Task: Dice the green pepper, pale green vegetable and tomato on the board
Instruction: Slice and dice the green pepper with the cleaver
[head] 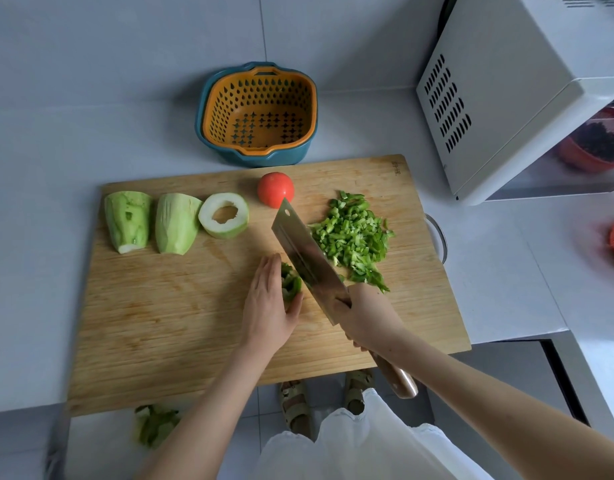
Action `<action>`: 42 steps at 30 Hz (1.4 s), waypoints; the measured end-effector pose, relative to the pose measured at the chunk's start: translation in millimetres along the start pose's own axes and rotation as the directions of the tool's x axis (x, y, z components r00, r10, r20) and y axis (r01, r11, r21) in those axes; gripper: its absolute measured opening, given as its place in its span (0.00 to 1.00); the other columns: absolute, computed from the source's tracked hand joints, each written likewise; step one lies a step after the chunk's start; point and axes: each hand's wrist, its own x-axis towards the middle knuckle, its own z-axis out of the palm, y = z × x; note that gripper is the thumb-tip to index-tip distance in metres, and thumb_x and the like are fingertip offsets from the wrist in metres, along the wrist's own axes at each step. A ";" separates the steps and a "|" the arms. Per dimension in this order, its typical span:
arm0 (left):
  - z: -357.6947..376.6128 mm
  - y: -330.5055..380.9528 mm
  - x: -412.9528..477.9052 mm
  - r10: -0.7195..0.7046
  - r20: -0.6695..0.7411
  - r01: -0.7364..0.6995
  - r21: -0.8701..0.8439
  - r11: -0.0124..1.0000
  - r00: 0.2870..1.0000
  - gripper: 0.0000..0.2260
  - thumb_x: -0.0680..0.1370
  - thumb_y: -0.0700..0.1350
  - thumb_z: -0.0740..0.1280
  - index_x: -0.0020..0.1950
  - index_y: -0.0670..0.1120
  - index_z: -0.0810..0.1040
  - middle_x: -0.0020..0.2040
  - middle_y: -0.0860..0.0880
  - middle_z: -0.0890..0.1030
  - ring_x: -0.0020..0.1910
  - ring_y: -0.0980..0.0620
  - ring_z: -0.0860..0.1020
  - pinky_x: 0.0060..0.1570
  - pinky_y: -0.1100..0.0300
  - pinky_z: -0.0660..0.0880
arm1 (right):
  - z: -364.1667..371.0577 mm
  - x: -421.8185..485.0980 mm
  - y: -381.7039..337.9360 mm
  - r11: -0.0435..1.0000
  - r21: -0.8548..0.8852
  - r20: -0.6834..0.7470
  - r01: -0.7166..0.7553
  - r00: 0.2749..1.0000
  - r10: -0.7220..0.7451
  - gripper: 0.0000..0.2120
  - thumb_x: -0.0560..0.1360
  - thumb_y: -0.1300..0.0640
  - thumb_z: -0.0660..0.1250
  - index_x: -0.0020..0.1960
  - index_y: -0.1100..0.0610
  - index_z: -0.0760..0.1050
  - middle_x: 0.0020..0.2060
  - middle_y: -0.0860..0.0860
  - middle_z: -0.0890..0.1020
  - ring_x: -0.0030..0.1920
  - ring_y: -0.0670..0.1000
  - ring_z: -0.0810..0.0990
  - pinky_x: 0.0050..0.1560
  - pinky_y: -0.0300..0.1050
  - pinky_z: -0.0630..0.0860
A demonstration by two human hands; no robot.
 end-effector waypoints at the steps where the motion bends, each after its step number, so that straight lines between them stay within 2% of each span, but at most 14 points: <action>1: 0.7 -0.6 -0.9 0.002 0.000 -0.002 0.006 1.000 1.000 0.34 0.71 0.47 0.74 0.70 0.34 0.64 0.67 0.35 0.71 0.66 0.38 0.71 0.65 0.50 0.63 | 1.3 0.6 0.5 1.000 -0.002 0.006 -0.004 1.000 0.004 0.10 0.76 0.58 0.56 0.42 0.61 0.72 0.29 0.54 0.76 0.26 0.53 0.75 0.24 0.41 0.72; 8: 7.3 -6.0 0.0 0.015 -0.033 -0.014 0.048 0.999 0.999 0.31 0.70 0.49 0.75 0.66 0.33 0.70 0.63 0.36 0.75 0.62 0.38 0.74 0.63 0.51 0.65 | -9.9 4.5 12.8 0.995 -0.100 -0.057 -0.030 0.998 0.025 0.10 0.77 0.56 0.56 0.41 0.60 0.72 0.34 0.54 0.76 0.36 0.56 0.79 0.34 0.47 0.76; 10: 8.8 -5.2 0.6 0.012 -0.052 -0.010 0.045 0.999 0.999 0.31 0.69 0.50 0.75 0.65 0.33 0.72 0.62 0.37 0.77 0.61 0.38 0.76 0.62 0.49 0.68 | -13.3 4.4 13.2 0.993 -0.118 -0.071 -0.024 0.997 0.016 0.11 0.78 0.56 0.57 0.38 0.58 0.70 0.33 0.53 0.76 0.36 0.57 0.80 0.33 0.47 0.76; 13: 9.4 -1.8 0.4 0.012 -0.075 -0.008 0.051 0.999 0.997 0.30 0.68 0.50 0.76 0.62 0.33 0.74 0.58 0.37 0.79 0.57 0.38 0.78 0.58 0.48 0.73 | -15.7 3.3 11.6 0.990 -0.139 -0.069 -0.005 0.998 -0.005 0.12 0.78 0.56 0.56 0.41 0.60 0.72 0.35 0.55 0.78 0.36 0.57 0.80 0.33 0.47 0.77; 15: 10.1 -0.2 0.2 0.043 -0.087 -0.036 0.074 0.997 0.995 0.29 0.67 0.50 0.76 0.61 0.33 0.75 0.56 0.37 0.80 0.56 0.39 0.79 0.58 0.49 0.72 | -17.2 2.3 11.1 0.988 -0.156 -0.067 0.007 0.998 -0.018 0.12 0.78 0.56 0.56 0.41 0.61 0.72 0.34 0.55 0.77 0.34 0.56 0.79 0.32 0.46 0.76; 18: 11.7 -0.5 1.4 0.101 -0.081 -0.093 0.089 0.992 0.992 0.28 0.69 0.53 0.71 0.61 0.34 0.75 0.58 0.38 0.79 0.57 0.40 0.78 0.61 0.50 0.66 | -18.5 1.8 10.8 0.985 -0.174 -0.066 0.011 0.998 -0.023 0.12 0.78 0.56 0.56 0.40 0.60 0.71 0.32 0.53 0.75 0.33 0.55 0.77 0.30 0.44 0.73; 21: 12.0 -3.4 2.6 0.146 -0.044 -0.142 0.075 0.987 0.988 0.32 0.71 0.58 0.66 0.64 0.35 0.73 0.62 0.39 0.77 0.62 0.41 0.76 0.64 0.50 0.64 | -18.9 1.2 10.2 0.984 -0.176 -0.061 0.014 0.998 -0.026 0.12 0.78 0.56 0.56 0.41 0.61 0.72 0.33 0.55 0.77 0.33 0.55 0.78 0.30 0.44 0.73; 24: 11.5 -5.2 -0.7 0.117 -0.053 -0.114 0.048 0.992 0.992 0.36 0.74 0.65 0.58 0.68 0.36 0.69 0.66 0.39 0.73 0.66 0.42 0.71 0.67 0.51 0.62 | -19.2 -2.8 7.8 0.981 -0.192 -0.062 0.038 0.997 -0.051 0.13 0.78 0.56 0.56 0.38 0.59 0.70 0.33 0.54 0.76 0.34 0.56 0.79 0.32 0.47 0.76; 26: 10.1 -2.2 -3.9 -0.003 -0.134 -0.002 -0.039 0.999 0.991 0.31 0.77 0.62 0.55 0.66 0.37 0.72 0.63 0.40 0.76 0.64 0.43 0.72 0.65 0.54 0.63 | -19.3 -6.7 4.8 0.974 -0.216 -0.065 0.064 0.995 -0.080 0.15 0.78 0.56 0.56 0.33 0.56 0.66 0.30 0.52 0.74 0.31 0.55 0.77 0.31 0.45 0.74; 28: 8.6 2.5 -3.9 -0.129 -0.228 0.096 -0.152 0.984 0.965 0.23 0.79 0.55 0.55 0.60 0.39 0.76 0.56 0.43 0.78 0.58 0.45 0.74 0.61 0.56 0.68 | -19.1 -9.8 0.8 0.959 -0.271 -0.061 0.080 0.993 -0.100 0.16 0.79 0.56 0.56 0.32 0.54 0.63 0.28 0.50 0.71 0.29 0.50 0.72 0.27 0.41 0.68; 30: 9.1 5.4 0.8 -0.201 -0.283 0.143 -0.214 0.966 0.938 0.17 0.80 0.50 0.55 0.53 0.40 0.77 0.48 0.45 0.78 0.51 0.47 0.75 0.55 0.57 0.69 | -18.0 -11.7 -3.8 0.942 -0.324 -0.059 0.089 0.992 -0.114 0.16 0.79 0.56 0.56 0.32 0.54 0.62 0.29 0.49 0.70 0.28 0.48 0.69 0.25 0.39 0.63; 32: 12.8 7.4 7.4 -0.241 -0.287 0.180 -0.222 0.958 0.927 0.14 0.80 0.47 0.55 0.48 0.40 0.77 0.44 0.45 0.77 0.46 0.46 0.74 0.51 0.56 0.68 | -16.0 -12.0 -7.8 0.933 -0.348 -0.049 0.091 0.992 -0.115 0.16 0.79 0.57 0.56 0.32 0.54 0.63 0.29 0.49 0.70 0.28 0.47 0.68 0.25 0.39 0.62; 36: 23.6 9.2 11.8 -0.258 -0.286 0.218 -0.164 0.962 0.923 0.13 0.79 0.44 0.54 0.42 0.40 0.75 0.40 0.43 0.74 0.41 0.45 0.72 0.47 0.53 0.68 | -13.0 -10.5 -12.6 0.918 -0.389 -0.021 0.076 0.996 -0.092 0.16 0.79 0.58 0.56 0.32 0.54 0.62 0.29 0.49 0.70 0.28 0.47 0.68 0.25 0.39 0.62; 42: 25.7 10.6 10.8 -0.173 -0.323 0.148 -0.101 0.984 0.930 0.08 0.77 0.39 0.58 0.42 0.41 0.75 0.41 0.43 0.74 0.40 0.45 0.72 0.46 0.56 0.67 | -9.7 -3.7 -18.5 0.908 -0.418 -0.009 0.026 0.999 -0.033 0.15 0.78 0.61 0.57 0.32 0.55 0.62 0.29 0.49 0.69 0.28 0.47 0.68 0.24 0.38 0.62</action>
